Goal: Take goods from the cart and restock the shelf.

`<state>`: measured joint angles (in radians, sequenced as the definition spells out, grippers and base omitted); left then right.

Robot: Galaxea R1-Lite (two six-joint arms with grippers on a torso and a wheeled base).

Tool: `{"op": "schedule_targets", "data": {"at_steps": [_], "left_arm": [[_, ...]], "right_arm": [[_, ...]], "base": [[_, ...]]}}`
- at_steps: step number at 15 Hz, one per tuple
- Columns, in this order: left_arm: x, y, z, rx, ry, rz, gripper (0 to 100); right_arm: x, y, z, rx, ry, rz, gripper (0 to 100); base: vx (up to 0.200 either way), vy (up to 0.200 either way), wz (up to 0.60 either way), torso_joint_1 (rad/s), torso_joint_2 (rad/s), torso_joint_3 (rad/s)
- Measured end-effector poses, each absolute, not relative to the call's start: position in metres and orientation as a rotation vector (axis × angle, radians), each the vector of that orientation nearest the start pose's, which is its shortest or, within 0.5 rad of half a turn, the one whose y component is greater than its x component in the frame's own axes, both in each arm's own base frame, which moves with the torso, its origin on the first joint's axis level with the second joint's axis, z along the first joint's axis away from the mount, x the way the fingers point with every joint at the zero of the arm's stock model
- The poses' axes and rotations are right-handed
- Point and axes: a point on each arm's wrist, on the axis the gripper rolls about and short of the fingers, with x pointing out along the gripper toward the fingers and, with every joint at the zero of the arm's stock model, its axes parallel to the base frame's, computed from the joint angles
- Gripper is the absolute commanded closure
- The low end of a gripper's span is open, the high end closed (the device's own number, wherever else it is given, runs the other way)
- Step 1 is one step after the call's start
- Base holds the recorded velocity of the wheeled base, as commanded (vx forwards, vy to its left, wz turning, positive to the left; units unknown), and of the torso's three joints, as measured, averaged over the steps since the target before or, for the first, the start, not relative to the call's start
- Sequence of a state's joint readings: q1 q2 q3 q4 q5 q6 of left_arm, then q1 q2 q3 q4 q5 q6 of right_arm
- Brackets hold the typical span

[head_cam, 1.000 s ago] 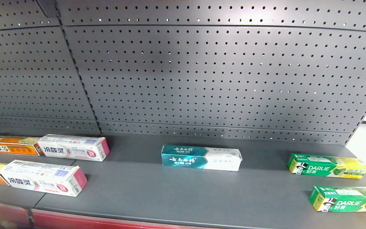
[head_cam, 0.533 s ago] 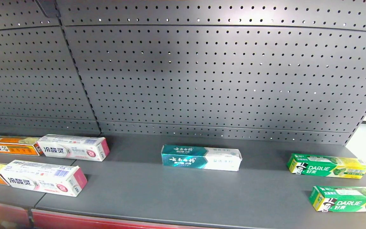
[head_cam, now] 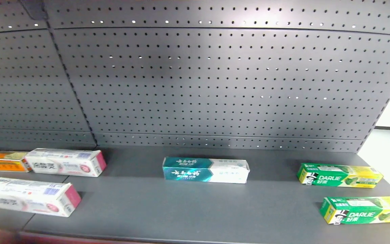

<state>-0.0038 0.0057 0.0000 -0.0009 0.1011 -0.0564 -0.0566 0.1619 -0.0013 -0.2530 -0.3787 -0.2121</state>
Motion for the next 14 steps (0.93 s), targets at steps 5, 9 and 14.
{"op": "schedule_targets", "data": {"at_steps": [5, 9, 14], "left_arm": [[-0.022, 0.002, 0.076, -0.056, 0.003, 0.097, 0], [-0.022, 0.002, 0.076, -0.056, 0.001, 0.097, 0], [-0.022, 0.002, 0.076, -0.056, 0.002, 0.098, 0]], "right_arm": [[-0.014, -0.007, 0.1, -0.198, -0.041, -0.406, 100], [-0.017, -0.007, 0.093, -0.206, -0.011, -0.401, 100], [-0.017, -0.005, 0.093, -0.198, -0.032, -0.341, 100]], "base": [[0.0, 0.0, 0.0, 0.0, 0.0, 0.0], [0.0, 0.0, 0.0, 0.0, 0.0, 0.0], [0.0, 0.0, 0.0, 0.0, 0.0, 0.0]]}}
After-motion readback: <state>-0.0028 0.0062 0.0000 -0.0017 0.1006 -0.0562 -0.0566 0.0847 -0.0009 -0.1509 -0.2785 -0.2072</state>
